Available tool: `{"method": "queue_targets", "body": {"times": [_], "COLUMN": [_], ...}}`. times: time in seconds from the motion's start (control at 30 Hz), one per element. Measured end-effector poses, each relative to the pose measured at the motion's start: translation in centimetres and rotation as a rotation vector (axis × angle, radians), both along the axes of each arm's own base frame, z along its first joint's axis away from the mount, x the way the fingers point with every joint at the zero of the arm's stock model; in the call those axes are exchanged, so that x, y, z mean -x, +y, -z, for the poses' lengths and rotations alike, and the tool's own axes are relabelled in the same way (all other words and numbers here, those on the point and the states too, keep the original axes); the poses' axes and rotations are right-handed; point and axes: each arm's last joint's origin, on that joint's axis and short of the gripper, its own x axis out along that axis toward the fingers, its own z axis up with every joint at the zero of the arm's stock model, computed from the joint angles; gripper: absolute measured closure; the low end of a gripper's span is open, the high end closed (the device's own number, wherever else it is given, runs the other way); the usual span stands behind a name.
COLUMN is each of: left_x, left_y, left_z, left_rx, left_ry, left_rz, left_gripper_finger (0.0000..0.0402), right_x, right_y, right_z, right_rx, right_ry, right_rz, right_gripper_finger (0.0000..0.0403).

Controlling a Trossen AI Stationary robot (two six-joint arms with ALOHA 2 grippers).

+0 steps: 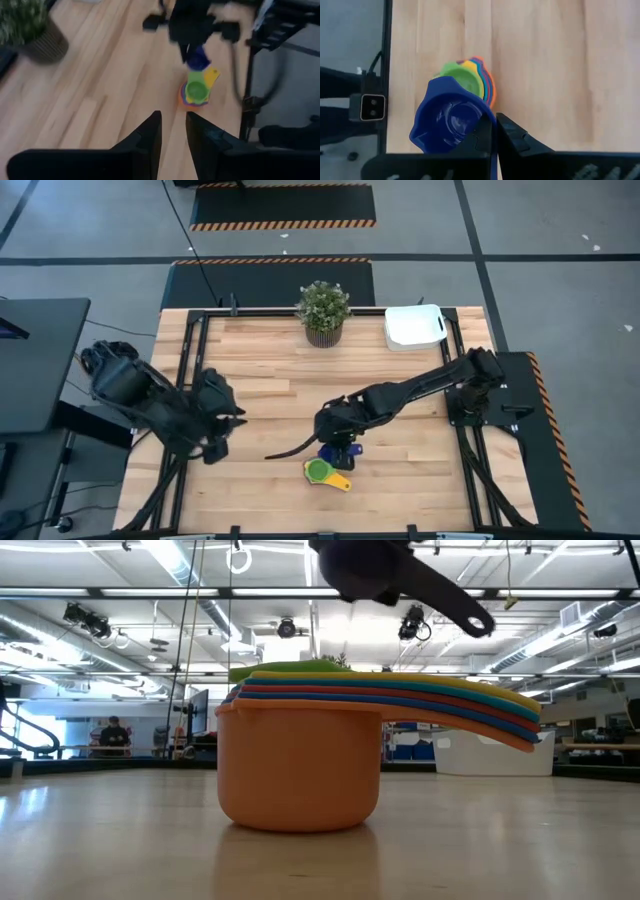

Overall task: Nest measuring cups in basket
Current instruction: Stack the dark blue measuring cup on top of the green measuring cup

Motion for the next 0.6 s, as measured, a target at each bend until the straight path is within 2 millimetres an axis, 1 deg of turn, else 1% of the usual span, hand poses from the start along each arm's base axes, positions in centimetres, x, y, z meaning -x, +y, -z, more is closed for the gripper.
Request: {"method": "queue_targets", "body": {"times": [0.17,0.2,0.37,0.43,0.6], "left_x": [-0.3,-0.3,-0.6,-0.9,-2.2], "left_y": [-1.8,-2.2,-3.3,-3.7,-4.4], "left_z": [3.7,4.5,8.9,11.0,15.9], "left_rx": [0.013,0.014,0.017,0.017,0.041], "left_ry": [0.110,0.129,0.197,0.208,0.163], "left_rz": [-0.076,-0.099,-0.232,-0.273,-0.314], "left_gripper_finger": [0.0306,0.0306,0.0306,0.0306,0.0306], "right_x": [1.1,1.3,2.2,2.4,2.7], "right_y": [-0.5,-0.5,-0.3,0.0,0.3], "right_z": [-2.4,-2.5,-2.7,-3.1,-3.2], "right_rx": [0.062,0.072,0.106,0.112,0.135], "right_ry": [-0.029,-0.021,0.021,0.006,0.003], "right_rz": [-0.015,-0.019,-0.053,-0.065,-0.069], "right_gripper_finger": [0.0391,0.0391,0.0391,0.0391,0.0391]}}
